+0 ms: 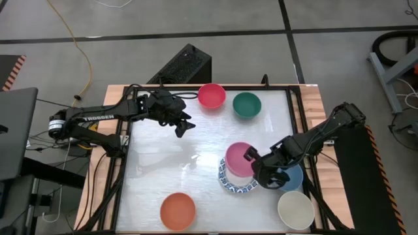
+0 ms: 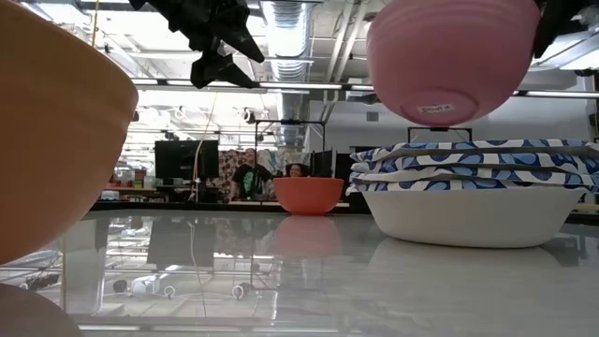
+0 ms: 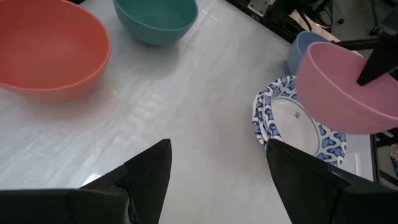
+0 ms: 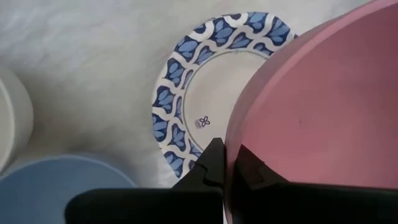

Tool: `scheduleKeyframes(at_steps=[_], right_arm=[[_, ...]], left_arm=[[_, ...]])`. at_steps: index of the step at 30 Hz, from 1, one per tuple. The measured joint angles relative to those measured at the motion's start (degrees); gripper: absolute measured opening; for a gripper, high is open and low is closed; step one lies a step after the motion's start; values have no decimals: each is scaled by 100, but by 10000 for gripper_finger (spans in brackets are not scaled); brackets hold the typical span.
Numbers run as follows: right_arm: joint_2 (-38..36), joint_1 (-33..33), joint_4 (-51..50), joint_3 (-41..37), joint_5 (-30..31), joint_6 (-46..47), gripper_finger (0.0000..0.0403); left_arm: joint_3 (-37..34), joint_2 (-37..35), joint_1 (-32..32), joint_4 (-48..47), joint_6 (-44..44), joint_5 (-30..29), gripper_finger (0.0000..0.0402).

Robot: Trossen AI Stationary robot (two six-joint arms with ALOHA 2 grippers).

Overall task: Nest bowls inside each other by size order
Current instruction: Stack the pink bowl into the blue patterned bowl

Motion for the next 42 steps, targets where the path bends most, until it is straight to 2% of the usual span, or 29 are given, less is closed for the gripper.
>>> scheduleKeyframes(at_steps=[4,14,18,28,42], right_arm=[[151,-43,-43,7,51,-226,14],[1107,-9,-563,271,67,-647,13],[1291,101,-557,321,448,-724,13],[1314,256,-446,323,574,-280,12],[1510,329,-417,319,402,161,12]], left_arm=[[0,0,0,0,0,-2,251],[0,0,0,-35,-2,-112,251],[0,0,0,-62,-2,-114,251],[0,0,0,-150,0,-114,251],[0,0,2,-155,83,-109,251]])
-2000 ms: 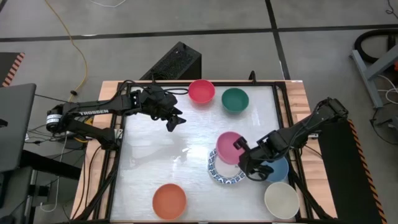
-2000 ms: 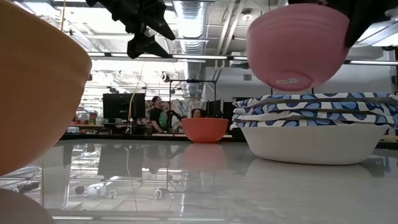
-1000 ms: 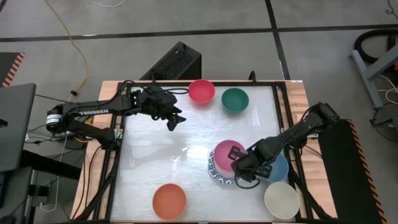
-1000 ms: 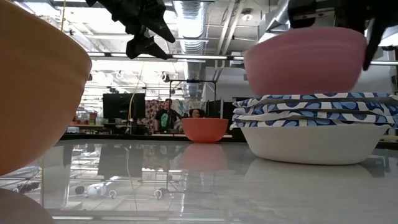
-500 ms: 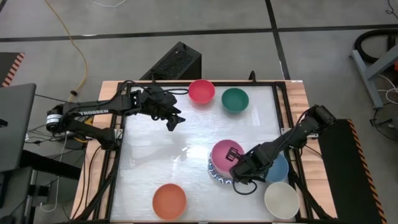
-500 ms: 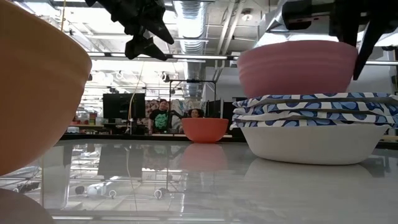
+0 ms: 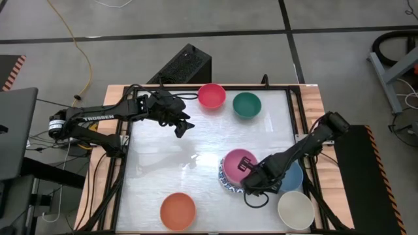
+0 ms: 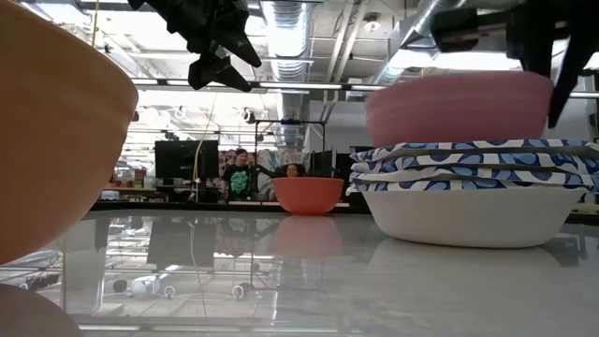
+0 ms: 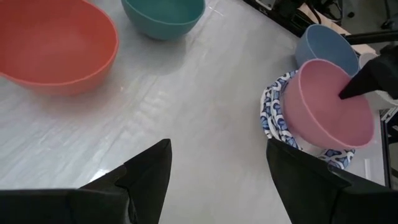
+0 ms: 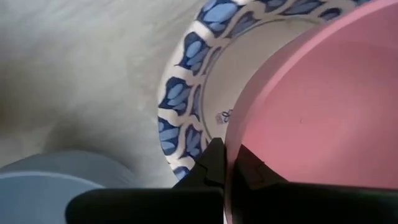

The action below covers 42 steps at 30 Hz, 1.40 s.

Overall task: Nest bowls inside each other by size order
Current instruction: Stack the pink bowl into the blue patterned bowl

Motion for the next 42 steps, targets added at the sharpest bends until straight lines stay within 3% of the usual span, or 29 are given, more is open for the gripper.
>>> scheduleKeyframes(at_steps=[42], right_arm=[[244,-38,765,-476,-637,135,12]], left_arm=[[0,0,-2,-50,4,2,251]])
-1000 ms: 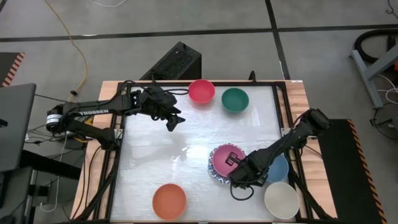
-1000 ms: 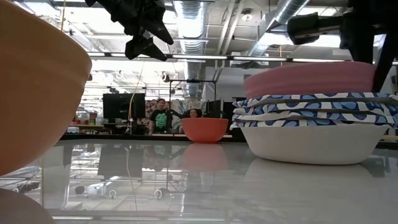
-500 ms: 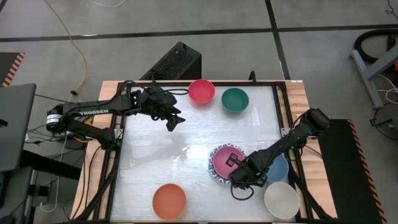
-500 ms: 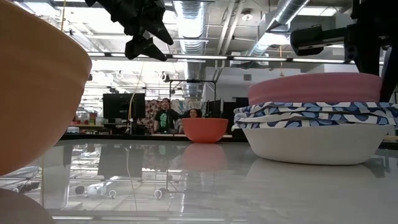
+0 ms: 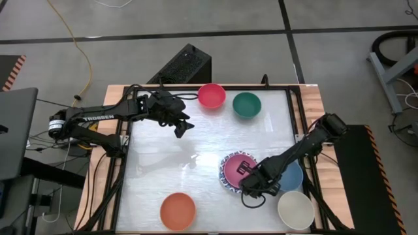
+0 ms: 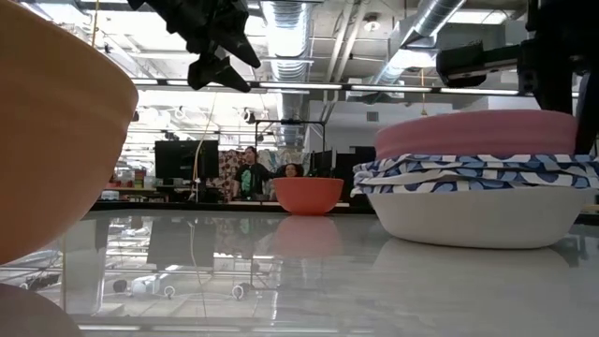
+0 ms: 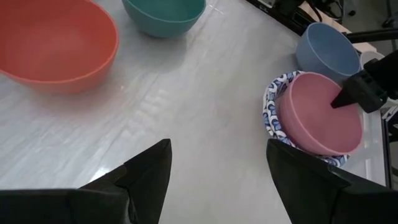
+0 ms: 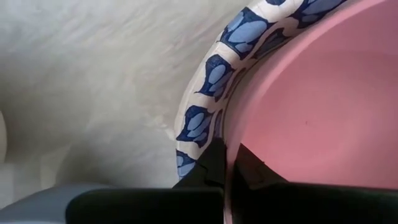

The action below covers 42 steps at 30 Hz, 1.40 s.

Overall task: Nest bowls inside each other by size order
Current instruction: Stack the pink bowl into the blue patterned bowl

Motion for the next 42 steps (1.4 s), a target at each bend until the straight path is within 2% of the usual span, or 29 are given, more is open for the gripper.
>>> scheduleKeyframes(at_steps=[9,20,42], right_arm=[[-16,-23,246,-239,-1,26,12],[-4,-202,327,-249,-312,-68,12],[194,-337,529,-254,-445,-59,12]], left_arm=[[0,0,-1,-130,-35,2,251],[0,0,0,-125,-46,2,251],[0,0,1,-123,-46,2,251]])
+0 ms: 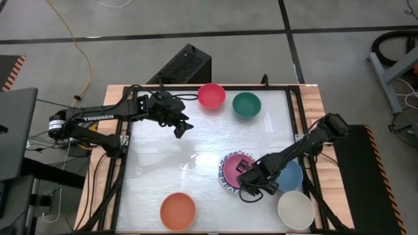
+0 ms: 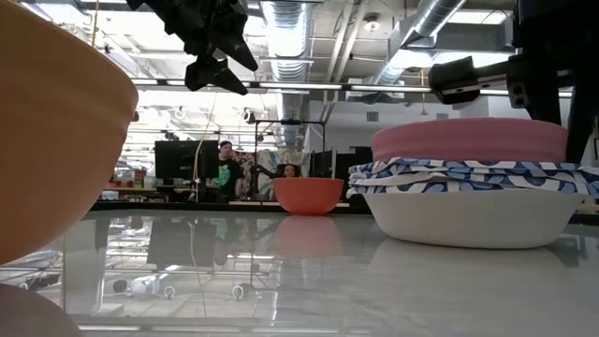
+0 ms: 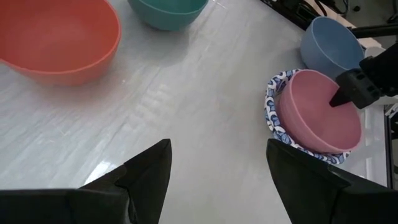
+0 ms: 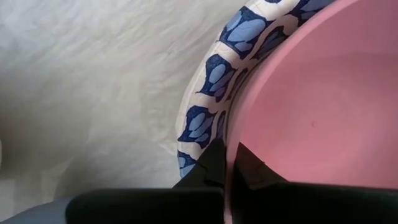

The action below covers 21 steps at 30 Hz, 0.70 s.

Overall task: Nest bowls inside each other by size order
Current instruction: Stack the pink bowl into the blue patterned bowl

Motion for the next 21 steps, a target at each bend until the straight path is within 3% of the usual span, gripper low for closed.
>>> scheduleKeyframes(at_steps=[21], right_arm=[[63,-37,107,0,-129,50,15]], left_arm=[[0,0,0,-29,2,2,251]])
